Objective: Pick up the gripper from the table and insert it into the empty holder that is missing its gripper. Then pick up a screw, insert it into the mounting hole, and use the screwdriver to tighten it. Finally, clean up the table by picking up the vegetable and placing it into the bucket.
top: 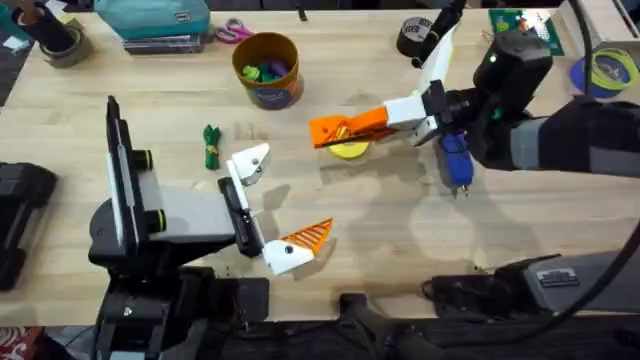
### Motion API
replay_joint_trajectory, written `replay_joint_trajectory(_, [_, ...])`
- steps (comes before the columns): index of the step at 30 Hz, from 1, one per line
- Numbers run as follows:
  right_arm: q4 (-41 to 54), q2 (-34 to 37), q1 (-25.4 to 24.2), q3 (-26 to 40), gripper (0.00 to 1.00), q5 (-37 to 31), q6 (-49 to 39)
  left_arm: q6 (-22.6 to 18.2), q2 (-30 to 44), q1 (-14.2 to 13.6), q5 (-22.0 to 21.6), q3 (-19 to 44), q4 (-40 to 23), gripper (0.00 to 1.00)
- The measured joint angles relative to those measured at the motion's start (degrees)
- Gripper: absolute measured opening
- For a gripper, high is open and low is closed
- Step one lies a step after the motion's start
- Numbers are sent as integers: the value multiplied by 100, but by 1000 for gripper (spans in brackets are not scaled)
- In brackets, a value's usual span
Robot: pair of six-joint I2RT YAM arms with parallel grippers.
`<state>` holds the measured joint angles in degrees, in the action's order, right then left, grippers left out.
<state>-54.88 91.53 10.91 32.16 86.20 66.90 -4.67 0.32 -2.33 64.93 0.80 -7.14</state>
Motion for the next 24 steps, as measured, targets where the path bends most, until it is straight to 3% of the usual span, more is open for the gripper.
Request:
replay_joint_trajectory(20, [-31,167,764,-2,10,109,49,0,0,0,0,0,0,986])
replay_joint_trajectory(24, [-441,173,803,-2,10,109,354,0,0,0,0,0,2,986])
